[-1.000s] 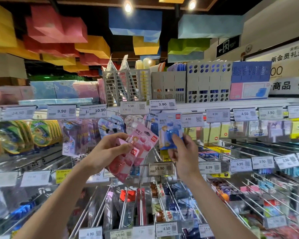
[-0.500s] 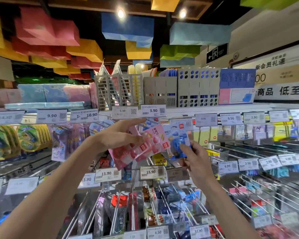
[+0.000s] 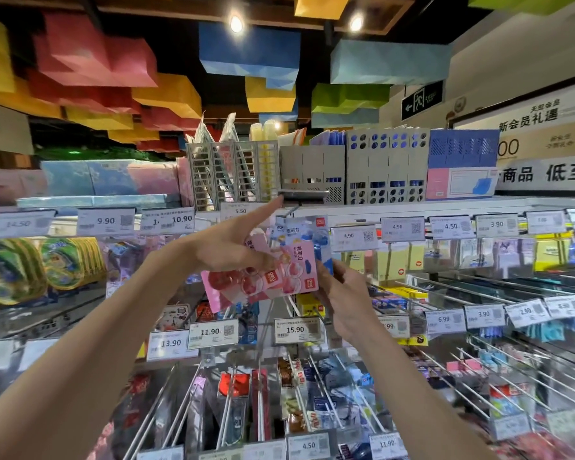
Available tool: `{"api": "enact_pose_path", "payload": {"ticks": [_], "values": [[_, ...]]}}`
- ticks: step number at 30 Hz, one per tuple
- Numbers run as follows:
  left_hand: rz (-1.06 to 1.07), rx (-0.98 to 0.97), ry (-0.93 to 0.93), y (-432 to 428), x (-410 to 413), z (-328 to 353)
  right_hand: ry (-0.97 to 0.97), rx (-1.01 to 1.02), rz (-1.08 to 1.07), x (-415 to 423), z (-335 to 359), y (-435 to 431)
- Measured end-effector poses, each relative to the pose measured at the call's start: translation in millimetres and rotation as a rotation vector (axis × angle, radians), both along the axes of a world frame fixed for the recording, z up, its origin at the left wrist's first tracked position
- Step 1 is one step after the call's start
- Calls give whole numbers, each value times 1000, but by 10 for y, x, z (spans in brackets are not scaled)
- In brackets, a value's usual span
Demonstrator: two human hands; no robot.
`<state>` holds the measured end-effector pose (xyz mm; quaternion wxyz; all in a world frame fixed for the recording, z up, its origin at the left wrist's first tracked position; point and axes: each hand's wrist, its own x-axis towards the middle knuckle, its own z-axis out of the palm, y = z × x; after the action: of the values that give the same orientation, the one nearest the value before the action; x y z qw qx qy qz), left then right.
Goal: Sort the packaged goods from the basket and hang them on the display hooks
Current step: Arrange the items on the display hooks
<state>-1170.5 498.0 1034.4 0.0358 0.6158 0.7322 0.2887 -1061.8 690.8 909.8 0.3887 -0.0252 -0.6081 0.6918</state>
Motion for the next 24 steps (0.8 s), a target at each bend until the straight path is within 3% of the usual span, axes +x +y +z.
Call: {"api": "enact_pose_path", "payload": {"ticks": [14, 18, 21, 24], "values": [[10, 6, 38, 11, -137, -95, -99, -87, -4, -246, 119, -98], [12, 18, 14, 19, -172, -99, -244, -197, -144, -324, 241, -33], [25, 35, 24, 21, -169, -105, -437, -108, -250, -345, 210, 34], [28, 59, 28, 22, -188, -130, -461, -120, -167, -143, 137, -28]]}}
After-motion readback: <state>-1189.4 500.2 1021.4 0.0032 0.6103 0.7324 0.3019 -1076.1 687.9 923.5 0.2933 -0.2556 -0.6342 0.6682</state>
